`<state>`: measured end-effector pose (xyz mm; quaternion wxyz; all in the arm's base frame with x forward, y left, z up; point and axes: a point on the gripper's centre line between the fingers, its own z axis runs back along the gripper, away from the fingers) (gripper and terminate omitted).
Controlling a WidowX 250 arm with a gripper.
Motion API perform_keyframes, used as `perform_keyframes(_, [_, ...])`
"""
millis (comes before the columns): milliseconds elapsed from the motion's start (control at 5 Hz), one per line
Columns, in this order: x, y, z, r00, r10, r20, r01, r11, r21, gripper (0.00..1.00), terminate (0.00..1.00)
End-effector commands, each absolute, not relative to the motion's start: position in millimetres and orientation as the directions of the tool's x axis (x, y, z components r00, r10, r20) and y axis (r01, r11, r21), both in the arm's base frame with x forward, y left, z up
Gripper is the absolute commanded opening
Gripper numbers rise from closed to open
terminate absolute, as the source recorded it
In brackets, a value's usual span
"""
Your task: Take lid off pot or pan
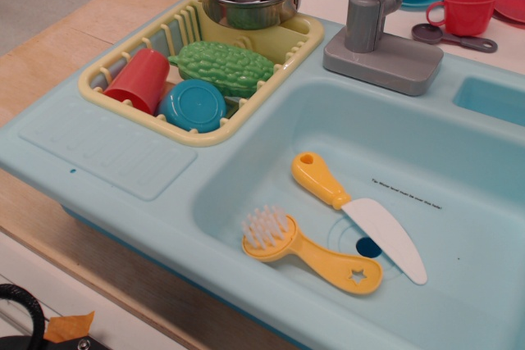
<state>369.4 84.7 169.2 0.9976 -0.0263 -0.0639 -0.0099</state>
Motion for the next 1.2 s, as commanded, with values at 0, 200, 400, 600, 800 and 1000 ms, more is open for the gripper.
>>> perform_keyframes(0, [371.1,80.9,182.1,0.985,-0.032,0.17,0.038,0.999,-0.036,1.0,0.0])
perform_keyframes(200, [371.1,81.1,179.8,0.987,-0.024,0.156,0.031,0.998,-0.045,1.0,0.0])
perform_keyframes(400, [371.7,81.6,177.3,0.99,-0.022,0.136,0.03,0.998,-0.055,1.0,0.0])
perform_keyframes(600, [370.0,81.0,174.1,0.99,-0.021,0.136,0.029,0.998,-0.053,1.0,0.0])
perform_keyframes(800, [368.1,79.7,172.0,0.989,-0.023,0.149,0.029,0.999,-0.034,0.0,0.0])
perform_keyframes(1000, [366.5,78.8,172.7,0.989,-0.013,0.144,0.018,0.999,-0.029,0.0,0.0])
